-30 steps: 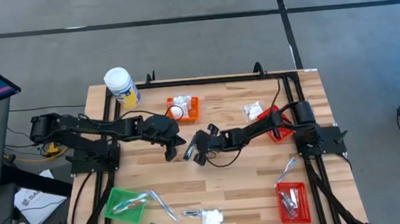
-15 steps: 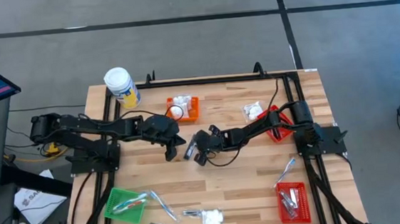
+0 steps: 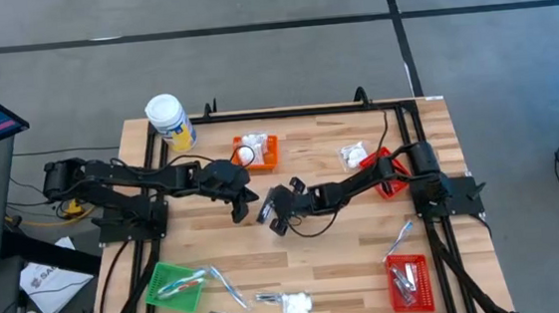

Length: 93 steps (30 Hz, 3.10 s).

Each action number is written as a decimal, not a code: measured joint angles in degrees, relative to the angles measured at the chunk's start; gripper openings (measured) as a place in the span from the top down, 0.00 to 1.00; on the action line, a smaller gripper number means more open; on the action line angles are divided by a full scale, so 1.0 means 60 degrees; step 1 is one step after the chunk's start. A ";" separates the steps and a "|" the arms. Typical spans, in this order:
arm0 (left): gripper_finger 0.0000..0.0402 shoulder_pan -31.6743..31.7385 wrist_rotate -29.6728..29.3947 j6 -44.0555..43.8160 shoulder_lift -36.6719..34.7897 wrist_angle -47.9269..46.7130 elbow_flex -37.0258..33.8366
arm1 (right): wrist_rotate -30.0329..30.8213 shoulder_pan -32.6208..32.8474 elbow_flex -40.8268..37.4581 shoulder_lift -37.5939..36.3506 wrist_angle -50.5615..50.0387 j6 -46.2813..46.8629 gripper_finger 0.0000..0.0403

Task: Pick & Place Travel size toiletries
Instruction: Put the black comb into the top red basket

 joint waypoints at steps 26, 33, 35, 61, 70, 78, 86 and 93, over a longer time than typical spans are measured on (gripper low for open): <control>0.99 0.0000 0.0000 0.0011 -0.0011 0.0036 0.0000 | 0.0511 0.0163 -0.0215 -0.0008 0.0686 -0.0124 1.00; 0.99 0.0000 -0.0003 0.0018 -0.0011 0.0055 0.0000 | 0.0538 -0.0009 -0.0248 0.0150 0.0667 -0.0072 1.00; 0.99 0.0000 0.0000 0.0015 -0.0011 0.0065 0.0000 | 0.0532 -0.0052 -0.0291 0.0202 0.0497 -0.0051 1.00; 0.75 0.0627 0.0270 -0.2041 0.2238 0.1385 -0.0627 | 0.0170 -0.0018 -0.0204 0.0759 0.0655 0.0605 1.00; 0.49 0.0623 0.0750 -0.2078 0.2835 0.1716 -0.0310 | 0.0142 0.0075 -0.0211 0.0741 0.0470 0.0688 1.00; 0.39 0.0623 0.0907 -0.2262 0.2827 0.1715 -0.0310 | 0.0151 0.0129 -0.0211 0.0734 0.0339 0.0783 1.00; 0.38 0.0562 0.1016 -0.2326 0.2827 0.1716 -0.0310 | 0.0225 0.0137 -0.0229 0.0745 0.0213 0.0868 1.00; 0.38 0.0572 0.1312 -0.2505 0.3289 0.2026 -0.0313 | 0.0350 0.0144 -0.0226 0.0878 0.0306 0.0933 1.00</control>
